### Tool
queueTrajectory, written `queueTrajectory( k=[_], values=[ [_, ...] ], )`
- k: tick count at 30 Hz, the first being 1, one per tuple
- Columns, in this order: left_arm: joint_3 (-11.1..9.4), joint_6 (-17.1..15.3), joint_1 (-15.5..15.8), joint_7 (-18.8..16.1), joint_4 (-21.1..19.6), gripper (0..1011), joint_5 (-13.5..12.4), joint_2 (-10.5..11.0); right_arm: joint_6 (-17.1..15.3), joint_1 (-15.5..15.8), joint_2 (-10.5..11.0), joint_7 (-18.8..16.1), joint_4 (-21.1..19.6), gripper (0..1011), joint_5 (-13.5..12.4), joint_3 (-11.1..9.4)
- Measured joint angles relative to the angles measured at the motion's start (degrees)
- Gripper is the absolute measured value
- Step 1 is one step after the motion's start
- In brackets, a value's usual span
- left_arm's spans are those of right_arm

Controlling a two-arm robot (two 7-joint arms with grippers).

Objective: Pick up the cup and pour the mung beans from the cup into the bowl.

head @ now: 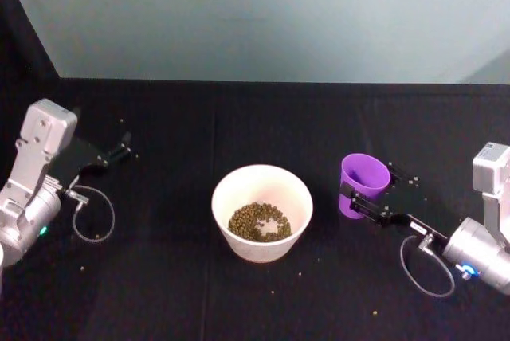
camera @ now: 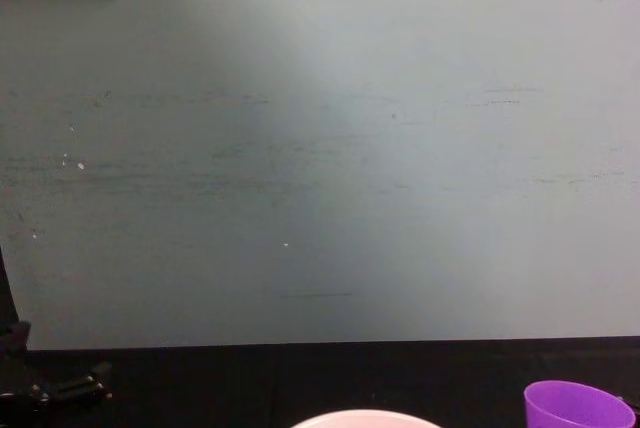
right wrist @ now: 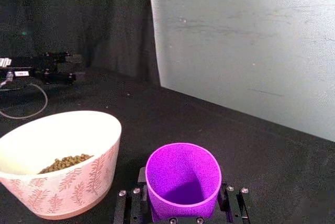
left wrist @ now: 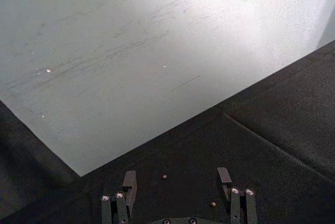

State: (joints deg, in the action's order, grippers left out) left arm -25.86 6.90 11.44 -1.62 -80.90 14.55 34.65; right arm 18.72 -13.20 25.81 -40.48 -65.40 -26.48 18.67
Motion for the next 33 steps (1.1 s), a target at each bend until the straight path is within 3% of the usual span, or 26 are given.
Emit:
queueTrajectory(
  k=[14,24,27,33],
  values=[
    [0.00,0.00,0.00,0.00,0.00,1000,0.00,0.00,-0.16,-0.12,0.04,-0.30,0.15,738,-0.09,0.16],
    [0.00,0.00,-0.01,0.00,0.00,1000,0.00,0.00,-0.15,-0.08,0.04,-0.29,0.12,997,-0.09,0.11],
    [0.00,0.00,-0.01,0.00,0.00,1000,0.00,0.00,-0.20,-0.01,0.09,-0.23,-0.05,1003,-0.08,0.07],
    [0.00,0.00,0.00,0.00,0.00,1000,0.00,-0.01,-2.73,2.27,2.37,0.70,-7.08,1003,-1.55,-1.32]
  ],
)
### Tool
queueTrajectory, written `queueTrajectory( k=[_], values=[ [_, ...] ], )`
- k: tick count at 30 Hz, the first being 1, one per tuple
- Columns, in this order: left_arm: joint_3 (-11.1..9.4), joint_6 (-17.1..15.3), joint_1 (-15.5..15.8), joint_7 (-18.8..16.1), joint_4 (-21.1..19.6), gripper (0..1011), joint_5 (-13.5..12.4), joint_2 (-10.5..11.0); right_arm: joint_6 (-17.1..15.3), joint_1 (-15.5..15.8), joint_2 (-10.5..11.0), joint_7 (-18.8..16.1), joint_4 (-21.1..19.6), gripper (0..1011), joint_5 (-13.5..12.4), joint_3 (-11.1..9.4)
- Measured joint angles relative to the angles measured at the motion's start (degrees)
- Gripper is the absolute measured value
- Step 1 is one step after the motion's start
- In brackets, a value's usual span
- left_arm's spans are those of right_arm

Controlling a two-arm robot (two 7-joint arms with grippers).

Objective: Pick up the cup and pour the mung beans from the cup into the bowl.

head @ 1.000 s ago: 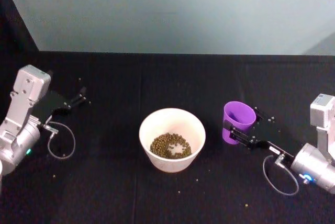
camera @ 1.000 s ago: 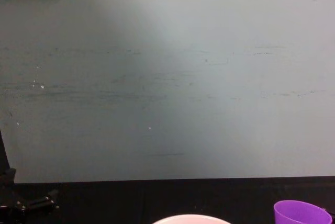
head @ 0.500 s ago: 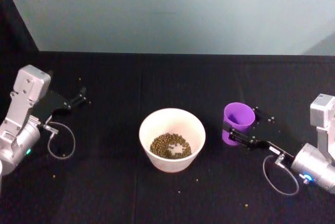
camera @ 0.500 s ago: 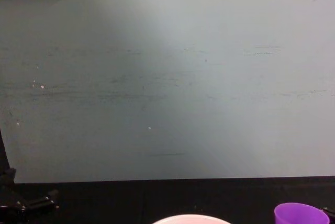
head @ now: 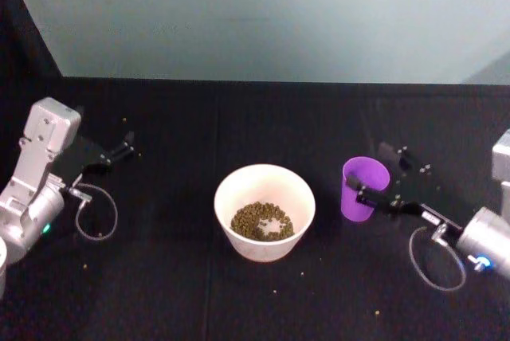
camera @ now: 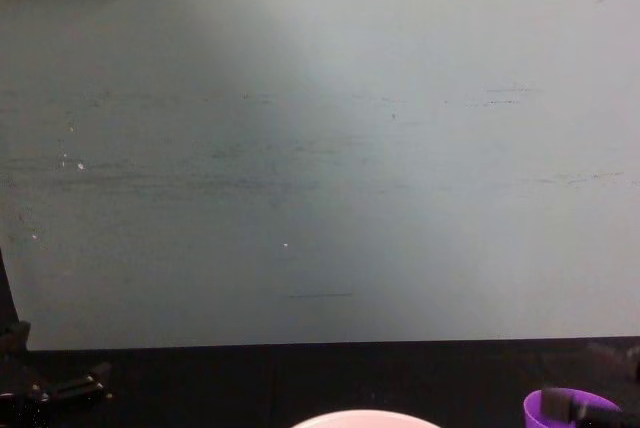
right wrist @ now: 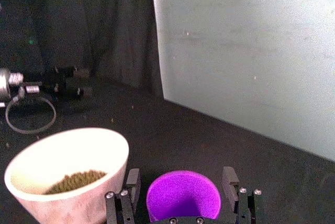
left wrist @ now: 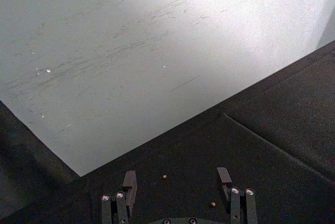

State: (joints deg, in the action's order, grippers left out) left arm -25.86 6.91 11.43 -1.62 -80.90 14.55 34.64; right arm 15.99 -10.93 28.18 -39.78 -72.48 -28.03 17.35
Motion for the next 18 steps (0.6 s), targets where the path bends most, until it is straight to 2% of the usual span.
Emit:
queueTrajectory(
  k=[4,11,18],
  values=[
    [0.00,0.00,0.00,0.00,0.00,1000,0.00,0.00,-2.41,1.41,1.48,0.96,-4.47,1003,-1.60,-1.20],
    [0.00,0.00,0.00,0.00,0.00,1000,0.00,0.00,-8.07,4.46,4.30,5.43,-13.04,1003,-3.87,-3.93],
    [0.00,0.00,0.00,0.00,0.00,1000,0.00,0.00,-11.99,7.65,5.09,13.05,-18.84,1003,-3.76,-6.83]
  ],
)
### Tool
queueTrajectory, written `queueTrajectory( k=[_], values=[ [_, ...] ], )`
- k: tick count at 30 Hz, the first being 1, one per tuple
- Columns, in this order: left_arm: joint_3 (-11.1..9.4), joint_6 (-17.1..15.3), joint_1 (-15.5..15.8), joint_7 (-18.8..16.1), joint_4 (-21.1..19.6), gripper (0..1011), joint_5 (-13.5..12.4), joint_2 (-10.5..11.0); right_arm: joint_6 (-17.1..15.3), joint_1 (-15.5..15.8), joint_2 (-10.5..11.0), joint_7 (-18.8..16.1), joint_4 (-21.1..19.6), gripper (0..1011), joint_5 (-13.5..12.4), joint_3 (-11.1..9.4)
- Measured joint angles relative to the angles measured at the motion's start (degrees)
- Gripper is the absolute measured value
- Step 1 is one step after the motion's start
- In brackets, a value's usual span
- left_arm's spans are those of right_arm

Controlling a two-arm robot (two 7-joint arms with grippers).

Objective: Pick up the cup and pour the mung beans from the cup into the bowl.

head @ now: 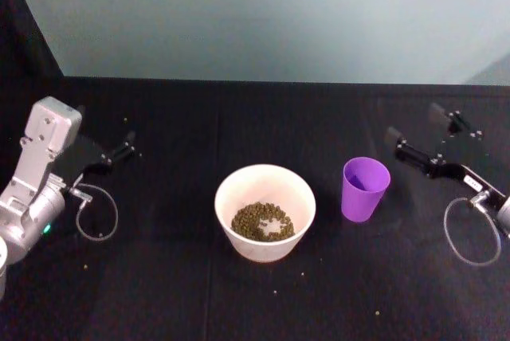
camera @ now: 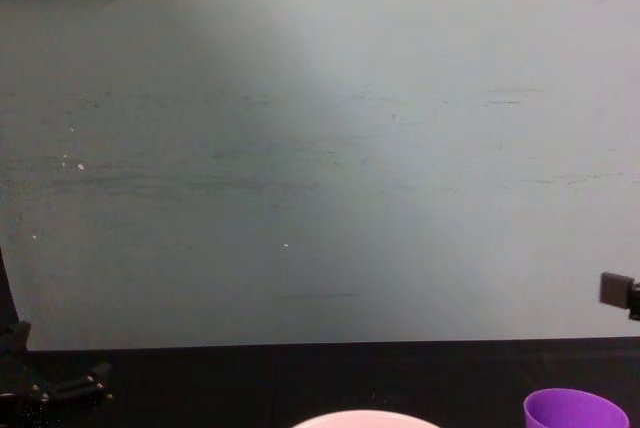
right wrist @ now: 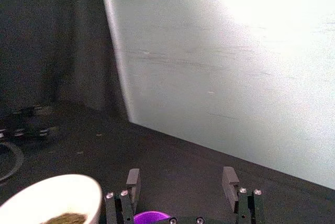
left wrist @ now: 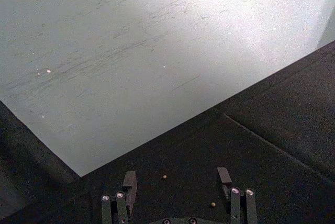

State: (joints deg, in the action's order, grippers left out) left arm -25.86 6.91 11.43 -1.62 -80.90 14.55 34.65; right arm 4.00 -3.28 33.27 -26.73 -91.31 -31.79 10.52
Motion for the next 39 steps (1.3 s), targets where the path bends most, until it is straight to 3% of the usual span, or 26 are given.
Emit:
queueTrajectory(
  k=[6,13,19,39],
  values=[
    [0.00,0.00,0.00,0.00,0.00,1000,0.00,0.00,-2.98,2.00,-2.71,8.70,-2.00,1003,2.24,-2.58],
    [0.00,0.00,0.00,0.00,0.00,1000,0.00,0.00,-3.11,2.17,-5.87,12.64,-0.22,1003,3.74,-4.11],
    [0.00,0.00,0.00,0.00,0.00,1000,0.00,0.00,-1.83,1.51,-6.81,12.55,1.61,1003,5.62,-4.35],
    [0.00,0.00,0.00,0.00,0.00,1000,0.00,0.00,-1.93,1.62,-6.77,12.51,1.28,1003,5.23,-4.37]
  ],
)
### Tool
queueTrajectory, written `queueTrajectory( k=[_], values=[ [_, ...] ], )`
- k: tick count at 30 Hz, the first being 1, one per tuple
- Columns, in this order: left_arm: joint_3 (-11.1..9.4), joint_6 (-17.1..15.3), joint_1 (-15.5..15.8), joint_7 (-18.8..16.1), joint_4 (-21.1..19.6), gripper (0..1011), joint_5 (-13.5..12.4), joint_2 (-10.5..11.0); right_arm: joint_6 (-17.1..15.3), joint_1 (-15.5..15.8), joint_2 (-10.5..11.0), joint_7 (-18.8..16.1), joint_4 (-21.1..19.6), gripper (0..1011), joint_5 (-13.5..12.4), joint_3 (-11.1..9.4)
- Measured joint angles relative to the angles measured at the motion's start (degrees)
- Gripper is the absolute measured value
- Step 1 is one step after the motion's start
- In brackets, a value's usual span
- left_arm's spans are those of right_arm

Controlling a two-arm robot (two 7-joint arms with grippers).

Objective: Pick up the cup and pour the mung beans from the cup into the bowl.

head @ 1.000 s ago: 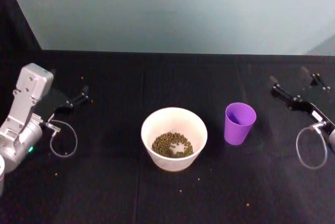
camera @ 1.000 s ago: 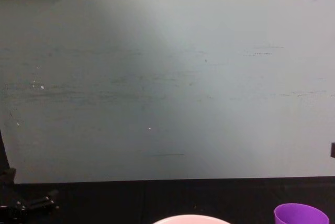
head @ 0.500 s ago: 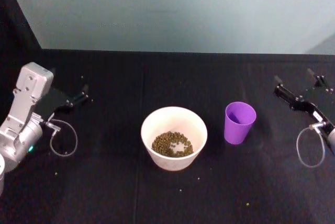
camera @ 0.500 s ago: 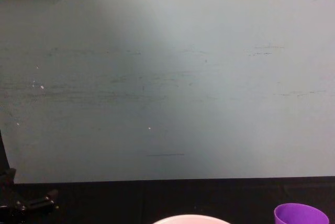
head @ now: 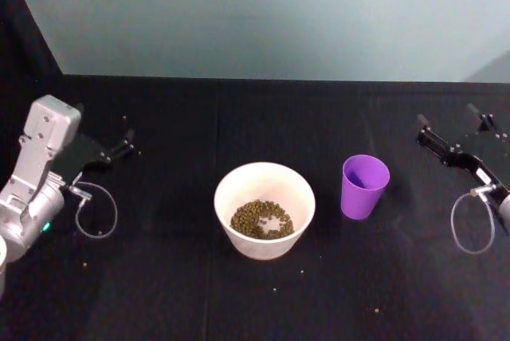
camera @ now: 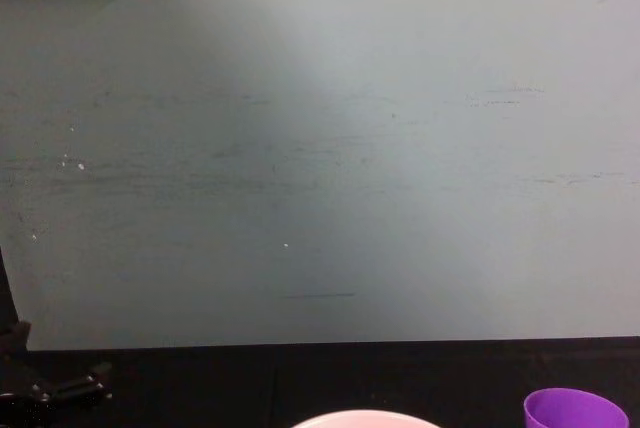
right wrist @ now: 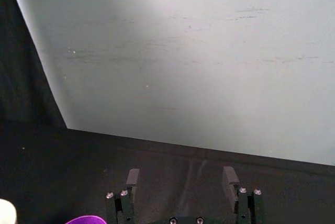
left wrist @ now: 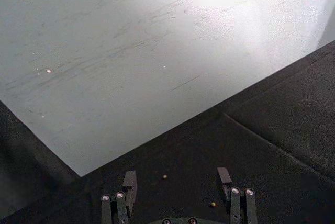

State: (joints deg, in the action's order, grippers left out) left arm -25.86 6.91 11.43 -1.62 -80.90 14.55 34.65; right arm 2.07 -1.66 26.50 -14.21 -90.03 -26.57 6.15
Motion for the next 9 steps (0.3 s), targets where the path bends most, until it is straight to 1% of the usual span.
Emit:
queueTrajectory(
  k=[9],
  values=[
    [0.00,0.00,0.00,0.00,0.00,1000,0.00,0.00,-0.04,0.04,0.01,0.02,-0.07,1003,-0.06,0.00]
  ],
)
